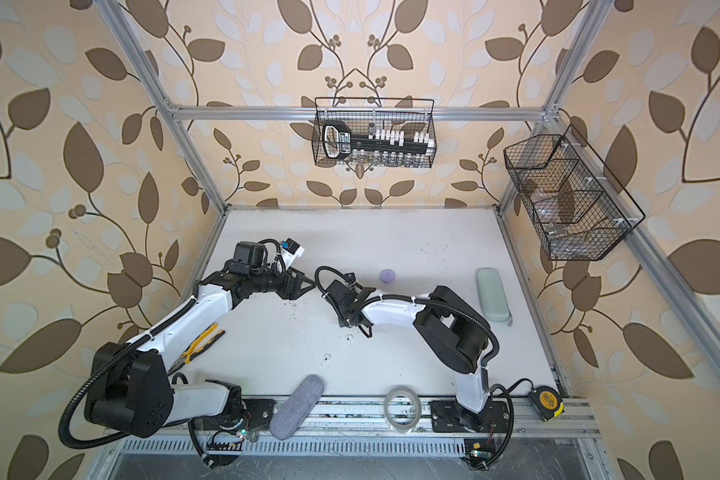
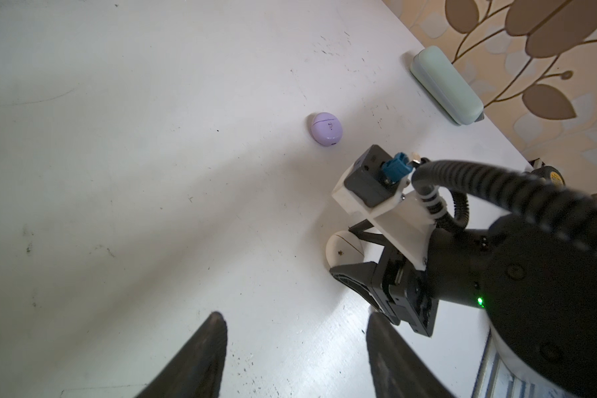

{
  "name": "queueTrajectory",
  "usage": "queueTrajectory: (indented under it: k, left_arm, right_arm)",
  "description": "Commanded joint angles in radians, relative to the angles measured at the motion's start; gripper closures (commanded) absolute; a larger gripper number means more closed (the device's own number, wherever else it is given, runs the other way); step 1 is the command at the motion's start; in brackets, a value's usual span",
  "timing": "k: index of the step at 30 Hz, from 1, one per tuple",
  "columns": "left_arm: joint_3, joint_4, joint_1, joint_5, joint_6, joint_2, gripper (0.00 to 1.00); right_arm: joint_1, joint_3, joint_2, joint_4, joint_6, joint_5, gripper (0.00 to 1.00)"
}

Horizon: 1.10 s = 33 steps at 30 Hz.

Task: Insert the wireless bluetooth earbuds into the charging case
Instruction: 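Lower the right gripper around the small white round case and close it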

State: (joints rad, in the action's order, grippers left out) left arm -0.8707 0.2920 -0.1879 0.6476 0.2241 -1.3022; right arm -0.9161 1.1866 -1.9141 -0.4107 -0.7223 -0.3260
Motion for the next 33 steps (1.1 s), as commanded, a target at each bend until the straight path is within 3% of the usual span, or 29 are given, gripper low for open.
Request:
queueTrajectory:
  k: [1, 14, 33]
  left_arm:
    - [0.006, -0.022, 0.013, 0.022, -0.009, 0.026, 0.34]
    - [0.005, -0.025, 0.015, 0.023, -0.011, 0.023, 0.34]
    - [0.002, -0.022, 0.020, 0.024, -0.012, 0.022, 0.34]
  right_arm:
    - [-0.005, 0.032, -0.016, -0.032, -0.023, -0.028, 0.41]
    - [-0.015, 0.050, -0.043, -0.047, -0.037, -0.020, 0.46]
    - [-0.021, 0.093, -0.080, -0.065, -0.024, -0.023, 0.45]
